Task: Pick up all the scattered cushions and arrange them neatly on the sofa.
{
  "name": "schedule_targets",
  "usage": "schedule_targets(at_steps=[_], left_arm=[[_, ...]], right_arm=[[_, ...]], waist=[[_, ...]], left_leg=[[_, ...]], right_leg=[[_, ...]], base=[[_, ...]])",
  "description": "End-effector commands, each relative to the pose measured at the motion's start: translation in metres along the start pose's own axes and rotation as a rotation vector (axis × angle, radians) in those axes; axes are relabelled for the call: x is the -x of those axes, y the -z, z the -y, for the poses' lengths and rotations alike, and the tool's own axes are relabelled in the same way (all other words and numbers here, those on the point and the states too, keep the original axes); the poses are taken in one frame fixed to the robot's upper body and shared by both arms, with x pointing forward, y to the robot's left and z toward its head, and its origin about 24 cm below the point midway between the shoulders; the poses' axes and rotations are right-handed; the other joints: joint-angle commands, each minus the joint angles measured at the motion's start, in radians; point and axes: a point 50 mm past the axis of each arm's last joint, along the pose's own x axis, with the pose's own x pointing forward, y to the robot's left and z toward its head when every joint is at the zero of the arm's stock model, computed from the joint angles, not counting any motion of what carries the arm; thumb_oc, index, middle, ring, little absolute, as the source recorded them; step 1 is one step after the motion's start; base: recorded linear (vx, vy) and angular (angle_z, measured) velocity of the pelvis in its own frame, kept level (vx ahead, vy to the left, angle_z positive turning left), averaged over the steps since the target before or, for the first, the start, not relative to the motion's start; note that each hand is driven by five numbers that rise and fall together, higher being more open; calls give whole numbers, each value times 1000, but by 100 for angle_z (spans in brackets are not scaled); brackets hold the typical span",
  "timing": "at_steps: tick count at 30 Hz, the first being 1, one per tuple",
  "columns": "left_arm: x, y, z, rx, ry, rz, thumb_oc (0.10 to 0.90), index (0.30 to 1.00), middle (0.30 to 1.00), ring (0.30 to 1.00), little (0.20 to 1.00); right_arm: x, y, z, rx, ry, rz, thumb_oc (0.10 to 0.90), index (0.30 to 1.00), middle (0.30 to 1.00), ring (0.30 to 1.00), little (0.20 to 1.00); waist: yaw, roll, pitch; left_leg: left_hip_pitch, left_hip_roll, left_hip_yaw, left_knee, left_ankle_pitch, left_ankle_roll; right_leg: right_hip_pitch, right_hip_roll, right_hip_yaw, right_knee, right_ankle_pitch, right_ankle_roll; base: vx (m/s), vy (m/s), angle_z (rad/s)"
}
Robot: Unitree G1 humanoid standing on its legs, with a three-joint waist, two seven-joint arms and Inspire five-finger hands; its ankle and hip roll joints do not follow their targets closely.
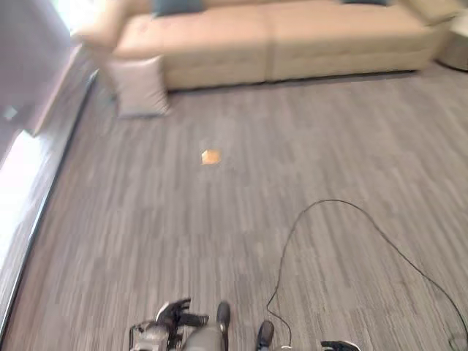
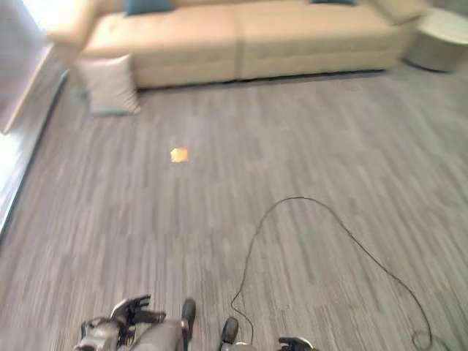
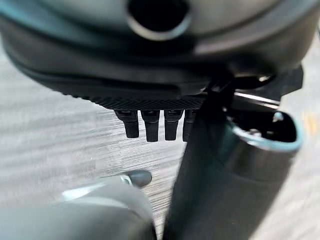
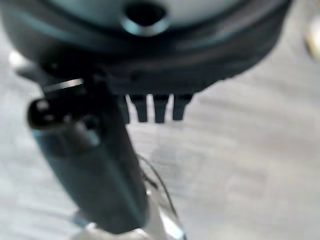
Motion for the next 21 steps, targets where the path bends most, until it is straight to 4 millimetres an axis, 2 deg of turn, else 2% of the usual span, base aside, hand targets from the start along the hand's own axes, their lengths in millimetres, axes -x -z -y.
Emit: schedule_targets(at_steps=[1, 2, 3, 5, 6, 9, 10, 11, 12, 15, 16, 17, 18, 19, 20, 21], left_arm=[[13, 51, -11, -10, -35, -162, 800, 900, 900, 900, 900], [23, 81, -13, 17, -49, -260, 800, 900, 900, 900, 900], [23, 82, -13, 17, -50, -261, 800, 900, 900, 900, 900], [30, 98, -20, -17, -61, -331, 800, 900, 900, 900, 900], [32, 100, -22, -33, -63, -343, 800, 900, 900, 900, 900], [32, 100, -22, -33, -63, -343, 800, 900, 900, 900, 900], [32, 100, -22, -33, -63, -343, 800, 900, 900, 900, 900], [25, 82, -30, -97, -67, -295, 800, 900, 900, 900, 900], [22, 74, -31, -115, -65, -270, 800, 900, 900, 900, 900], [22, 74, -31, -115, -65, -270, 800, 900, 900, 900, 900], [13, 50, -26, -139, -46, -189, 800, 900, 900, 900, 900], [12, 45, -24, -162, -44, -173, 800, 900, 900, 900, 900], [12, 45, -24, -162, -44, -173, 800, 900, 900, 900, 900], [11, 43, -23, -163, -42, -166, 800, 900, 900, 900, 900], [11, 43, -22, -163, -42, -167, 800, 900, 900, 900, 900], [11, 43, -24, -179, -48, -174, 800, 900, 900, 900, 900]], right_arm=[[1, -7, 10, -97, 25, 53, 800, 900, 900, 900, 900], [0, -11, 1, -76, -1, 72, 800, 900, 900, 900, 900], [0, -11, 0, -76, -3, 71, 800, 900, 900, 900, 900], [-1, -15, -12, -46, -33, 85, 800, 900, 900, 900, 900], [-1, -17, -17, -33, -47, 87, 800, 900, 900, 900, 900], [-1, -17, -17, -33, -47, 87, 800, 900, 900, 900, 900], [-1, -17, -17, -33, -47, 87, 800, 900, 900, 900, 900], [-2, -18, -32, 16, -96, 88, 800, 900, 900, 900, 900], [-2, -17, -36, 13, -104, 86, 800, 900, 900, 900, 900], [-2, -17, -36, 13, -104, 86, 800, 900, 900, 900, 900], [-1, -12, -41, -3, -119, 82, 800, 900, 900, 900, 900], [-1, -11, -39, -26, -116, 81, 800, 900, 900, 900, 900], [-1, -11, -39, -26, -116, 82, 800, 900, 900, 900, 900], [-1, -9, -37, -34, -112, 76, 800, 900, 900, 900, 900], [-1, -9, -37, -34, -112, 75, 800, 900, 900, 900, 900], [-1, -3, -32, -40, -101, 50, 800, 900, 900, 900, 900]], waist=[[30, -2, -32], [53, -16, -60], [52, -17, -60], [80, -52, -77], [87, -64, -82], [87, -64, -82], [87, -64, -82], [20, -38, -71], [-3, -22, -66], [-3, -21, -67], [-72, -7, -54], [-115, -13, -55], [-117, -12, -56], [-133, -20, -58], [-134, -14, -55], [-156, -8, -60]], left_leg=[[-23, 73, 66, -48, 20, -11], [-1, 48, 45, -71, 12, 18], [0, 46, 45, -71, 12, 19], [13, 13, 25, -56, -9, 53], [31, -2, 28, -56, -29, 72], [31, -2, 28, -56, -29, 72], [31, -2, 28, -56, -29, 72], [206, -70, -29, -100, -113, 173], [242, -71, -68, -131, -115, 170], [242, -70, -68, -131, -115, 170], [346, -77, -168, -180, -164, 145], [418, -88, -223, -205, -200, 129], [417, -87, -224, -205, -199, 129], [438, -93, -243, -206, -215, 119], [444, -86, -244, -206, -220, 118], [483, -69, -261, -206, -256, 101]], right_leg=[[80, -69, 6, 34, -117, 131], [118, -74, -10, 39, -122, 148], [119, -75, -11, 39, -123, 149], [131, -114, -19, 116, -122, 167], [128, -141, -25, 178, -110, 185], [128, -141, -25, 179, -110, 185], [128, -141, -25, 179, -110, 185], [-45, -225, 76, 668, 130, 210], [-120, -178, 126, 711, 79, 191], [-121, -177, 126, 711, 80, 191], [-268, -130, 132, 527, 4, 161], [-330, -110, 158, 303, 60, 167], [-327, -109, 155, 296, 65, 167], [-357, -114, 170, 205, 97, 189], [-345, -106, 165, 193, 102, 189], [-380, -115, 178, 90, 137, 214]], base=[[492, 191, 53], [300, 105, 16], [439, 147, 1], [363, 134, 0], [278, 133, 17], [46, 26, 22], [723, 437, 19], [880, 475, 42], [881, 475, 68], [250, -10, 122], [1013, -184, 25], [1011, -185, 22], [590, -163, 79], [183, -46, 106], [577, -157, 119], [624, -173, 109]])
